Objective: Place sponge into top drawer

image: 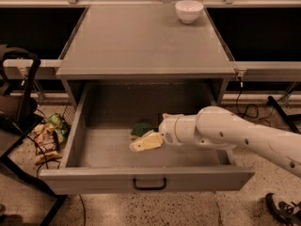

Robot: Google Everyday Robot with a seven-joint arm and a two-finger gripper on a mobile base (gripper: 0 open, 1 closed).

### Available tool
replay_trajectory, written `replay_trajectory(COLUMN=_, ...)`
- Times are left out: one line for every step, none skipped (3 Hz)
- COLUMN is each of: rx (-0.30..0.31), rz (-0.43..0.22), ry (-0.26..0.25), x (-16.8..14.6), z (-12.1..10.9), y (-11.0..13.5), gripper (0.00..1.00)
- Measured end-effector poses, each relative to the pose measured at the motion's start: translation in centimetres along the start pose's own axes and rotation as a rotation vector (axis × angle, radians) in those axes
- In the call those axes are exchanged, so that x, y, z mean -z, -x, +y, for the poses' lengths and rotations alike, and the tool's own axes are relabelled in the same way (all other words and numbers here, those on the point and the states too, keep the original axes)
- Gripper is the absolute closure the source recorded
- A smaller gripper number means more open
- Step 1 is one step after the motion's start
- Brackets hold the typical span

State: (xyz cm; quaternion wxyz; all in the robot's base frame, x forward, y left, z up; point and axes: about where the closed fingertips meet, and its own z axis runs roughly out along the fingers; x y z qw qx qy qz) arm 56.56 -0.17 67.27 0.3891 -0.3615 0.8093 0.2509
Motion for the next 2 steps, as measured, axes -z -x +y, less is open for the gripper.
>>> replay_trajectory(rx=0.012, rz=0.000, ry=0.012, x=0.1, z=0.2, y=0.1, gripper=0.00)
replay_trajectory(rx=0.079, rz=0.032, ry=-0.015, x=1.3, z=0.1, y=1.1, gripper=0.00)
